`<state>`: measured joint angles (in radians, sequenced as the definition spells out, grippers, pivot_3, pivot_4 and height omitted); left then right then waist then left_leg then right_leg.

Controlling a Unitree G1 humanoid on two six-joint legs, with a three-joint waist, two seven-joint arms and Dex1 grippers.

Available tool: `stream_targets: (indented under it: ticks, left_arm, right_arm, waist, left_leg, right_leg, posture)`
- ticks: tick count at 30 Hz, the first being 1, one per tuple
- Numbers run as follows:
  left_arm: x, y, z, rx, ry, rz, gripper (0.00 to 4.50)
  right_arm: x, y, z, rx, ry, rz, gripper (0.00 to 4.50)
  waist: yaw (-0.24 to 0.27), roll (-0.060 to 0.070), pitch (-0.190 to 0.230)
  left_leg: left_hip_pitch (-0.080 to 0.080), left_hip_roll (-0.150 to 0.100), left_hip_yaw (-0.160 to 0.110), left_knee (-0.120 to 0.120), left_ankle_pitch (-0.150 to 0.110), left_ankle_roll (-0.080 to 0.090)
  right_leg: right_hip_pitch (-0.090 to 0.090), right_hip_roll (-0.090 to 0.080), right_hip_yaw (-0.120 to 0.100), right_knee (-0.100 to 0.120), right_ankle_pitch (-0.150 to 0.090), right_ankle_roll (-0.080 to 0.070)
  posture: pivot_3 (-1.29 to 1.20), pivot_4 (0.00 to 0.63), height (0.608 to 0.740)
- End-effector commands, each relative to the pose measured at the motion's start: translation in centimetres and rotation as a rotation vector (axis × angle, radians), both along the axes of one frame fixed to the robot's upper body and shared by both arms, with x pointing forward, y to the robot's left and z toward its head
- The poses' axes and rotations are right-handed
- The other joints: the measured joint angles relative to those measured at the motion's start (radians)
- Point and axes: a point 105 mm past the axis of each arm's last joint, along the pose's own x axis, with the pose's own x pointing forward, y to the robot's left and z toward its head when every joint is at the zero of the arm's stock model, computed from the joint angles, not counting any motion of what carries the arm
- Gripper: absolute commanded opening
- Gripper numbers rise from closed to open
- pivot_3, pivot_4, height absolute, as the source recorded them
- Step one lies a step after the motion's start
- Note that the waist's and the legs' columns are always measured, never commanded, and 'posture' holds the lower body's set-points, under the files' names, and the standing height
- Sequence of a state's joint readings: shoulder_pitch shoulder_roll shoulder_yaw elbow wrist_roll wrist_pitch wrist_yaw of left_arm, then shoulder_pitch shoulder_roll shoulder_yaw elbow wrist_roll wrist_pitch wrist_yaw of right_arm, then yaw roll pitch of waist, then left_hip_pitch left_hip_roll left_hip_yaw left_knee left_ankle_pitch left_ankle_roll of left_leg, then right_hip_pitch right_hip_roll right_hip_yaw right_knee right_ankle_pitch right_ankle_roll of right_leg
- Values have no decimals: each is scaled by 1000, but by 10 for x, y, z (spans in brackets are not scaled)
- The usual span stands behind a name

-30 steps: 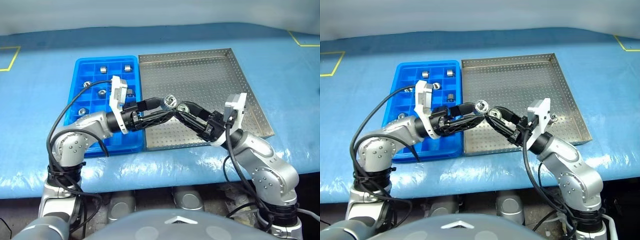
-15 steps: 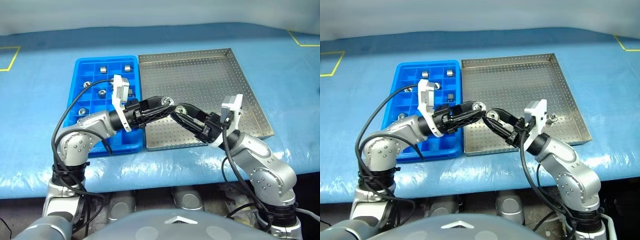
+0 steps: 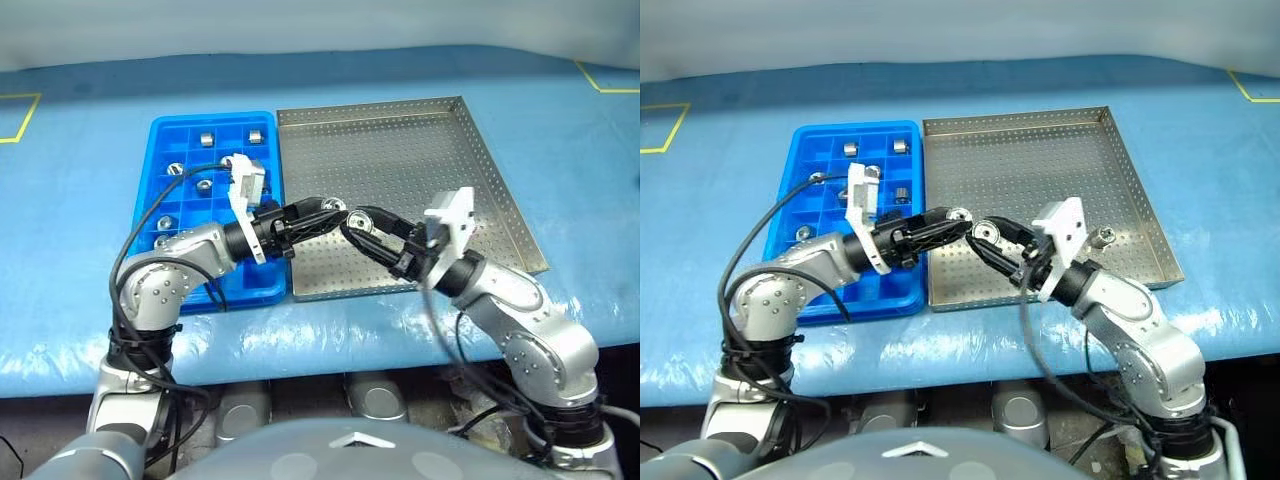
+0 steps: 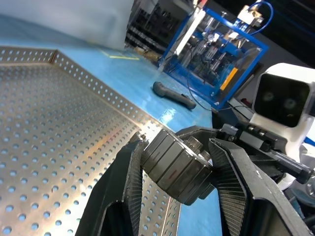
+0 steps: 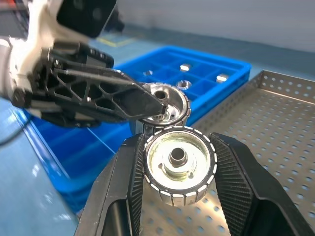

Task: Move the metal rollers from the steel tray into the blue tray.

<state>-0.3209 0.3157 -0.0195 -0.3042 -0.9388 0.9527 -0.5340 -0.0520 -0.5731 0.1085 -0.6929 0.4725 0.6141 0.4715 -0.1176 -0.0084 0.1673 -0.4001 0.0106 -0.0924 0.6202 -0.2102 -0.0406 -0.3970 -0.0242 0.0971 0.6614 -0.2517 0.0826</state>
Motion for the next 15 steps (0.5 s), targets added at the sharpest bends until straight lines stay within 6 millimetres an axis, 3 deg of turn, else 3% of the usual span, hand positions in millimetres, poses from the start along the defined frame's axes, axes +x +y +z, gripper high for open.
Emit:
stream_targets:
  ticks: [1,10,13,15]
  left_arm:
    - [-8,-9,7,-26,9,-35,1808]
    - [-16,-25,4,-99,168,-54,1808]
    - [-8,-15,8,-41,82,32,1808]
    - [12,6,18,22,-53,206,1808]
  right_arm:
    - [23,-35,-3,-247,-113,-224,1697]
    - [37,-50,1,-616,-331,-311,1697]
    - [39,-40,9,-472,-317,-329,1697]
    - [37,-27,20,-263,-267,-334,1697]
  waist:
    - [0,0,0]
    - [10,-1,0]
    - [6,-1,0]
    - [2,-1,0]
  left_leg:
    - [0,0,0,0,0,0]
    - [-1,0,1,1,-1,1]
    - [-1,0,1,1,-1,1]
    - [0,0,1,1,-1,1]
  right_leg:
    - [0,0,0,0,0,0]
    - [0,0,1,-1,0,0]
    - [0,0,1,-1,0,0]
    - [0,0,1,0,0,0]
  posture:
    - [-133,150,740]
    - [-128,150,740]
    - [-126,150,740]
    - [-120,150,740]
